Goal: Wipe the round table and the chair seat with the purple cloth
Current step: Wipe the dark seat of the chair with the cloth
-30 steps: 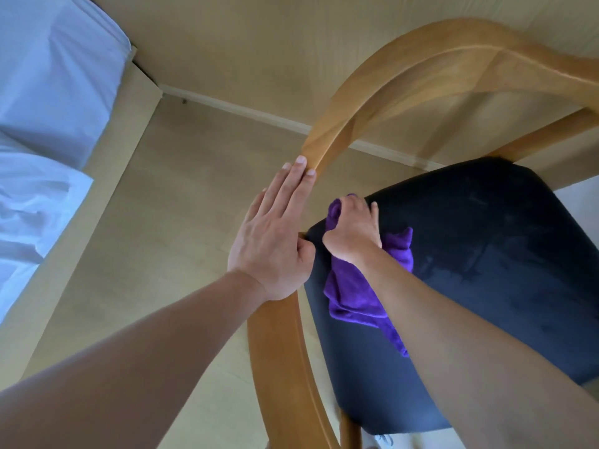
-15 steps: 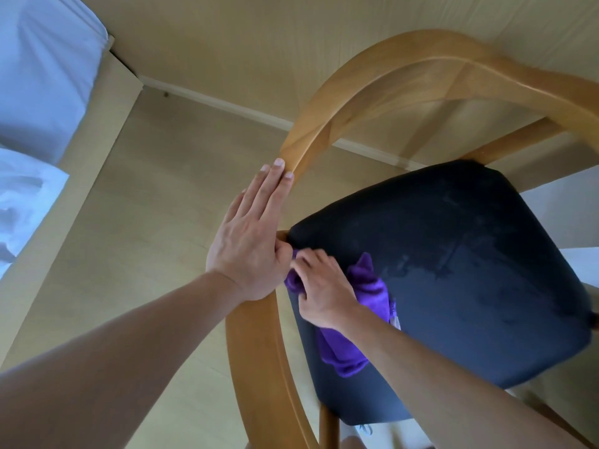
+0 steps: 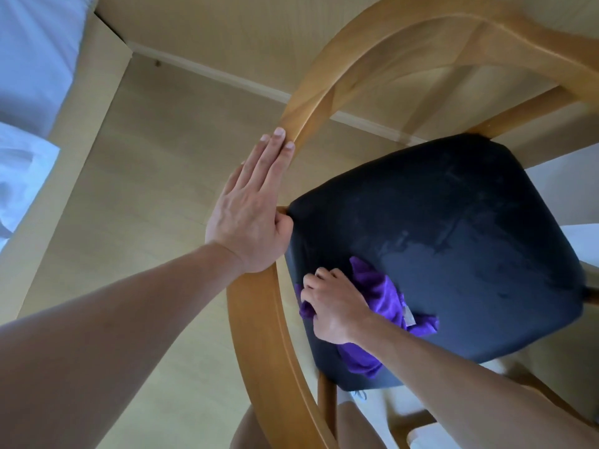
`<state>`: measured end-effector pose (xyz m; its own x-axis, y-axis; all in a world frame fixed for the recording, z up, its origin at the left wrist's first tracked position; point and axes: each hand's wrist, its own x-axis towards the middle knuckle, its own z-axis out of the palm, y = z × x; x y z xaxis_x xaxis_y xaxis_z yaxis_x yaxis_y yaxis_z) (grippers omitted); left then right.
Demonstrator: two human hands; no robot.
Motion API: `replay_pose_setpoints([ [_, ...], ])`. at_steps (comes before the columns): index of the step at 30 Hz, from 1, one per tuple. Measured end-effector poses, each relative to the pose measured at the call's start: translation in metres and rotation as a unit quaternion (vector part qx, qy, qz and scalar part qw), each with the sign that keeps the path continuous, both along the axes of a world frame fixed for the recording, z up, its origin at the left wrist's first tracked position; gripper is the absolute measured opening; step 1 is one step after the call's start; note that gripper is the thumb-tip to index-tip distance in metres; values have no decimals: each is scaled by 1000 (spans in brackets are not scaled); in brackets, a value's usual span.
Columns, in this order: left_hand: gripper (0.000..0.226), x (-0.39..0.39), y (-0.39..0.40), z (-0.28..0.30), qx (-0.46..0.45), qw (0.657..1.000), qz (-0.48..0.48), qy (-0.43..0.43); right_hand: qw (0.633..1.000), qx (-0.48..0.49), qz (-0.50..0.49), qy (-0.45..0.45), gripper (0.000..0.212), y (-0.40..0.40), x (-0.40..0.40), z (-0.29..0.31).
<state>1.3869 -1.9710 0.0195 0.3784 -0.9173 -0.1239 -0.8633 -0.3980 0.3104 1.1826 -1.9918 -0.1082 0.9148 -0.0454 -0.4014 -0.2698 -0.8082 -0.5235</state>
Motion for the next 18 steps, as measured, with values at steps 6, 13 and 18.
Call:
replay_pose_setpoints([
  [6,83,-1,0,-3,-1,1000,-7,-12,979,-55,-196,-8,50,-31,75,-9],
  [13,82,0,0,-2,3,1000,-14,-10,994,-59,-8,95,28,10,13,-6],
  [18,83,-1,0,-3,2,1000,-4,-6,994,-5,-93,60,29,-27,45,5],
])
